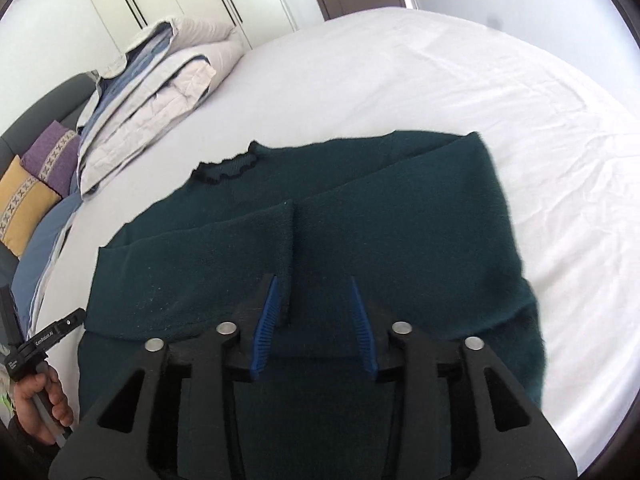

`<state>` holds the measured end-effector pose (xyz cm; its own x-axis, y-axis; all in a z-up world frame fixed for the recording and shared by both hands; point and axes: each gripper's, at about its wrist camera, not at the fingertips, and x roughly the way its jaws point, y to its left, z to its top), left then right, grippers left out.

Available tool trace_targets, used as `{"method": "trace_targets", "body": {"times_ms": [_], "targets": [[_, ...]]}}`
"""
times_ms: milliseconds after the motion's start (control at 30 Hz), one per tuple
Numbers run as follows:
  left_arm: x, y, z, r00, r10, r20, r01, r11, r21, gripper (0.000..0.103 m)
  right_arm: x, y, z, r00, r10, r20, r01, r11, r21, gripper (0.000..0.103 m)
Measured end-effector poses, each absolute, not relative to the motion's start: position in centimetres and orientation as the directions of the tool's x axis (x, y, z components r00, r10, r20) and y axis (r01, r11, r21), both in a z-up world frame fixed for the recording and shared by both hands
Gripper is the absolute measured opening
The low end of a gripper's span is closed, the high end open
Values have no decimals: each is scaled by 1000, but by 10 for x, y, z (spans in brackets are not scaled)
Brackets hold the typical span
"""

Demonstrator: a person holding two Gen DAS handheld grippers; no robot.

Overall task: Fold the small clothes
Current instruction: 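Open both tools and move them to the sweater hem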

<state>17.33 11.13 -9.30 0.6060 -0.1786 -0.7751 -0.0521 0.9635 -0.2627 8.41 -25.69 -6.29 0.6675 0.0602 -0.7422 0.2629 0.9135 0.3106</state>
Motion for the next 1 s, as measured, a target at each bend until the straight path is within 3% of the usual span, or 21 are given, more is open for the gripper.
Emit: {"method": "trace_targets", "body": {"times_ms": [100,400,1000], "targets": [[134,125,-90,593,-221,-774,-55,949,-312,51,34,-261,-42,698,55,-714,263,908,326,57],[18,126,-92,535,-325,-780,3,923,-384,69,-100,-246,-19,680,100,-726,218,918,331,58],[-66,122,-121,358,-523,-774,59,840,-540,63,-212,-278,-41,588,193,-785,254,878,406,58]]}}
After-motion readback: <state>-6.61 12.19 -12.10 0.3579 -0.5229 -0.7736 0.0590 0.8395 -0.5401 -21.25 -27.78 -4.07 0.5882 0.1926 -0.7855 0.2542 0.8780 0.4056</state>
